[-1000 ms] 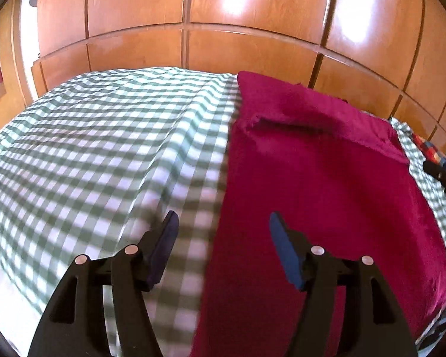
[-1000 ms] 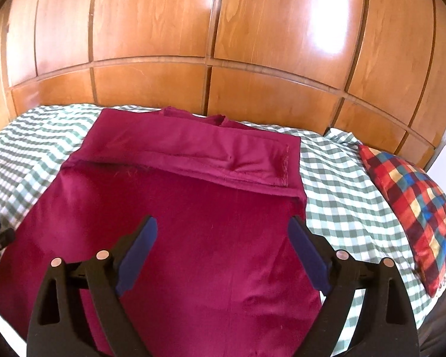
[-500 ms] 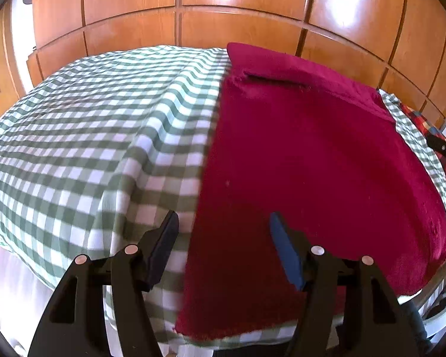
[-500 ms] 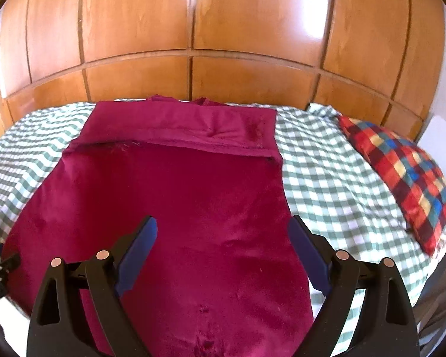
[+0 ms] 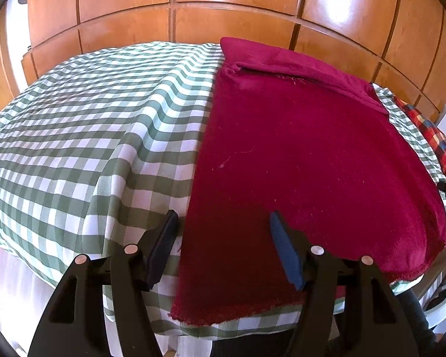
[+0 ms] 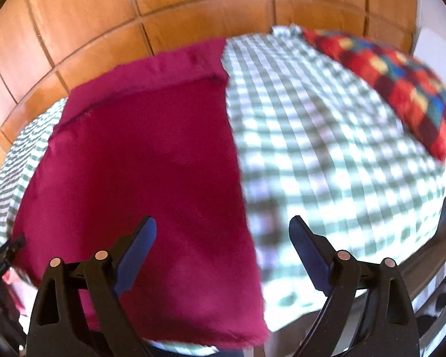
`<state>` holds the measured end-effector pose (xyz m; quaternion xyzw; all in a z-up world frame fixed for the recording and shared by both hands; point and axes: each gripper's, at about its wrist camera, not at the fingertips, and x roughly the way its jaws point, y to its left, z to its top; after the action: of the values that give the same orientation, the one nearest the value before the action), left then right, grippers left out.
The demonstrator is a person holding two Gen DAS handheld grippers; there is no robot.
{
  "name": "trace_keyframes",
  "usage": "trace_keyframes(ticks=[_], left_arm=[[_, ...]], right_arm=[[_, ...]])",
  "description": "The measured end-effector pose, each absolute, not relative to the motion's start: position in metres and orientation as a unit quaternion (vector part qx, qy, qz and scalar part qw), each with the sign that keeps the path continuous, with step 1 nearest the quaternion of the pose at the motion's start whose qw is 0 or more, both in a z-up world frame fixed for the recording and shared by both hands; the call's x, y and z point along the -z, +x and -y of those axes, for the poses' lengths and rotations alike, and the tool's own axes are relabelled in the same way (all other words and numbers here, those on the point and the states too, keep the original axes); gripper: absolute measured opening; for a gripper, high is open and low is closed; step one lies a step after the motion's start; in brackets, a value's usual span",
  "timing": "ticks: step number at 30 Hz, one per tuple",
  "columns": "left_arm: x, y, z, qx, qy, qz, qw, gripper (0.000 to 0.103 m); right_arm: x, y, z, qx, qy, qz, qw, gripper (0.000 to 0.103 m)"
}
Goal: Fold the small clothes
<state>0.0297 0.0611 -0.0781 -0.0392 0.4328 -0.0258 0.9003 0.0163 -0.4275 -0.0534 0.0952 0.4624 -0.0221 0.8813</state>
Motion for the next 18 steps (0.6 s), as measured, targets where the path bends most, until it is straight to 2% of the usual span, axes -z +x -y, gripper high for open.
trace_keyframes(ticks=[2, 3, 5, 7, 8, 9, 10, 12, 13, 18], left_arm=[[0.078, 0.026, -0.062, 0.031, -0.042, -0.433, 0.900, 0.061], [0.078, 0.024, -0.063, 0.033, -0.044, -0.434, 0.899, 0.060], [0.077, 0.022, -0.066, 0.038, -0.051, -0.435, 0.898, 0.057], [0.077, 0.020, -0.069, 0.041, -0.060, -0.436, 0.897, 0.051], [0.077, 0.019, -0.070, 0.044, -0.067, -0.436, 0.896, 0.048], [0.077, 0.018, -0.072, 0.046, -0.074, -0.437, 0.895, 0.041], [0.078, 0.018, -0.073, 0.049, -0.080, -0.438, 0.894, 0.029], [0.078, 0.020, -0.076, 0.055, -0.090, -0.443, 0.890, 0.016], [0.077, 0.020, -0.076, 0.058, -0.094, -0.444, 0.889, 0.012], [0.047, 0.023, -0.084, 0.098, -0.126, -0.420, 0.893, 0.010]], right_arm=[[0.064, 0.006, 0.435, 0.005, 0.112, -0.483, 0.868, 0.081], [0.069, 0.000, 0.435, -0.006, 0.119, -0.492, 0.863, 0.072], [0.072, -0.006, 0.433, -0.021, 0.120, -0.499, 0.858, 0.063], [0.075, -0.011, 0.425, -0.039, 0.111, -0.506, 0.855, 0.046], [0.075, -0.012, 0.422, -0.042, 0.104, -0.506, 0.855, 0.043], [0.074, -0.013, 0.418, -0.047, 0.097, -0.506, 0.856, 0.033], [0.073, -0.012, 0.416, -0.049, 0.096, -0.505, 0.856, 0.024], [0.069, -0.010, 0.415, -0.062, 0.106, -0.506, 0.854, 0.011], [0.066, -0.009, 0.414, -0.069, 0.115, -0.505, 0.853, 0.010], [0.033, 0.003, 0.417, -0.110, 0.153, -0.470, 0.862, 0.010]])
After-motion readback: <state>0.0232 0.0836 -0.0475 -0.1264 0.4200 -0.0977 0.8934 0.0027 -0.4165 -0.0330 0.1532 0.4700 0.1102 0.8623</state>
